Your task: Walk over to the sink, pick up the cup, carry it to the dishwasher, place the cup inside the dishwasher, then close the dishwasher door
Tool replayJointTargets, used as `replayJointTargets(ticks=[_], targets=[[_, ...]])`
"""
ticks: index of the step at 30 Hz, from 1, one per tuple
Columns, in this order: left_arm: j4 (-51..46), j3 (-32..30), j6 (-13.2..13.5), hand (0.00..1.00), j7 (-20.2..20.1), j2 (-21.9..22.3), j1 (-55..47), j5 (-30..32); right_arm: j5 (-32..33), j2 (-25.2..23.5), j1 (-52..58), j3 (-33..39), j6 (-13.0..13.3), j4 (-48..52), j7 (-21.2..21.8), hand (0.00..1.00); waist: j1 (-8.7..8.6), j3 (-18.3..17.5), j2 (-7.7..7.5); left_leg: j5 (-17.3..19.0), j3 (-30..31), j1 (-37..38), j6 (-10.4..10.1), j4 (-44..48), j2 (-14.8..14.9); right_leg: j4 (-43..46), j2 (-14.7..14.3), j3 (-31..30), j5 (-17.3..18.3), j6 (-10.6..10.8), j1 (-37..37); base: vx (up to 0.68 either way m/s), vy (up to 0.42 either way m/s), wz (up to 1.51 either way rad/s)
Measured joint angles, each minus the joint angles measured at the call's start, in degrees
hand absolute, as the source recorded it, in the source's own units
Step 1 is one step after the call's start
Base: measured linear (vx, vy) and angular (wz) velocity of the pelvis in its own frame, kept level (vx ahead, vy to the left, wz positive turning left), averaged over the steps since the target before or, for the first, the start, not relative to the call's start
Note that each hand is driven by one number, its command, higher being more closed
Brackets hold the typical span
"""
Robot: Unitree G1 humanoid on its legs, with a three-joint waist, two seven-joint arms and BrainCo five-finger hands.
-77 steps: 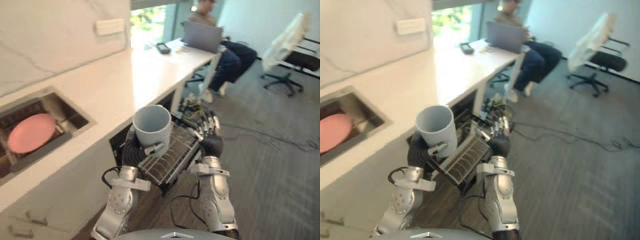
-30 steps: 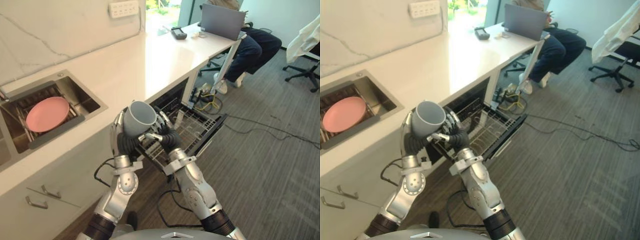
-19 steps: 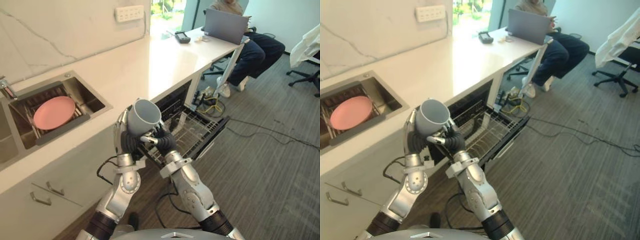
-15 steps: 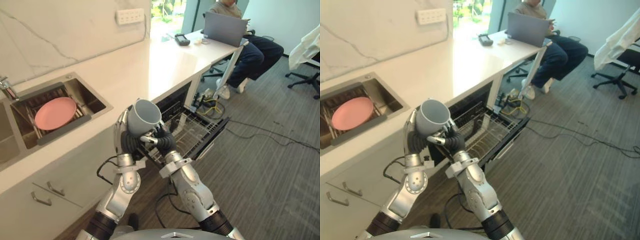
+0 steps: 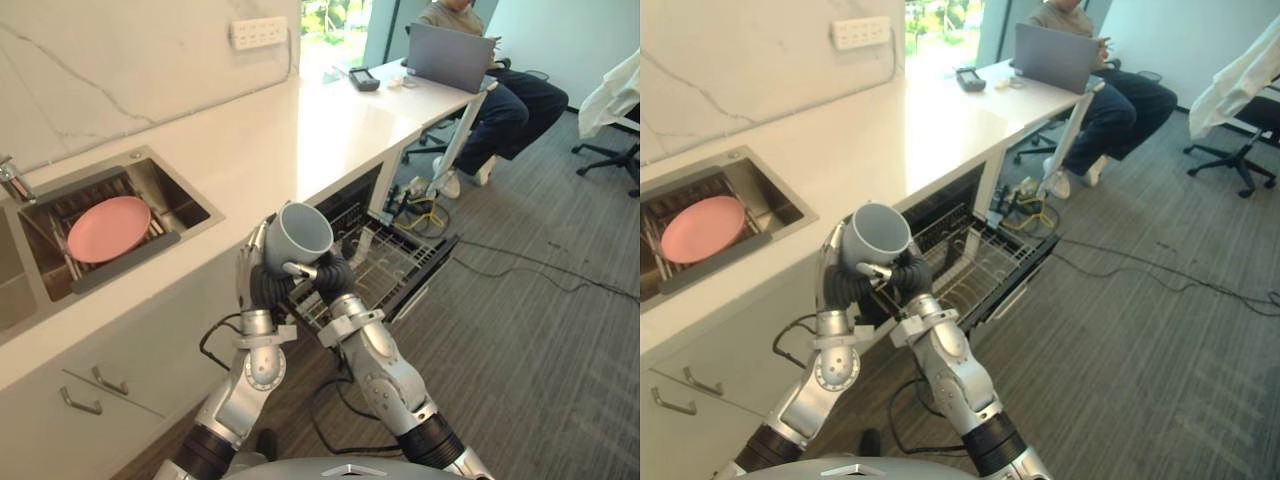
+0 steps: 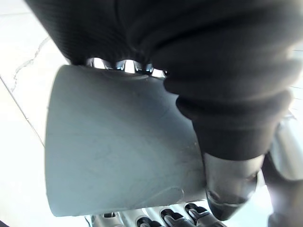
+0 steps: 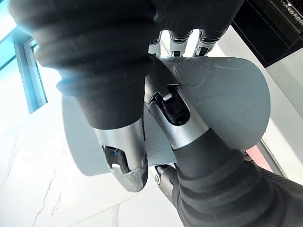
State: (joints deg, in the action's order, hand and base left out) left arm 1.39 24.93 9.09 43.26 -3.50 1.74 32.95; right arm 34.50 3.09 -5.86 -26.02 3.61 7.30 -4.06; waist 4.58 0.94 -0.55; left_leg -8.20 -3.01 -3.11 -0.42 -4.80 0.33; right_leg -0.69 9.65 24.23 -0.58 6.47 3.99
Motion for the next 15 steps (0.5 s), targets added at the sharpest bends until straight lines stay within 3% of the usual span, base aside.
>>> replayJointTargets(ticks=[7,8,15], targets=[[2.3,0.1,0.0,1.0,0.0,0.0,-0.3,1.8,-0.1,0.0,0.0,0.6,0.0,0.0,-0.1,0.0,0.01,0.0,0.02,0.1,0.0,0.0,-0.2,0.0,0.0,0.0,0.0,0.0,0.0,0.0,0.0,0.0,0.0,0.0],[2.3,0.0,0.0,1.0,0.0,0.0,-0.3,2.2,-0.2,0.0,0.0,0.6,0.0,0.0,-0.1,1.0,0.01,0.0,0.03,0.3,0.0,0.0,-0.4,0.0,0.0,0.1,0.0,0.0,0.0,0.0,0.0,0.0,0.0,0.0],[2.5,0.0,0.0,1.0,0.0,-0.2,-0.3,2.3,-1.0,0.0,-0.1,0.8,0.1,-0.6,-0.1,1.0,0.06,-0.2,0.03,0.3,0.0,0.0,-0.4,-0.1,0.0,0.1,0.0,0.1,0.0,0.0,0.0,0.0,0.0,0.0]])
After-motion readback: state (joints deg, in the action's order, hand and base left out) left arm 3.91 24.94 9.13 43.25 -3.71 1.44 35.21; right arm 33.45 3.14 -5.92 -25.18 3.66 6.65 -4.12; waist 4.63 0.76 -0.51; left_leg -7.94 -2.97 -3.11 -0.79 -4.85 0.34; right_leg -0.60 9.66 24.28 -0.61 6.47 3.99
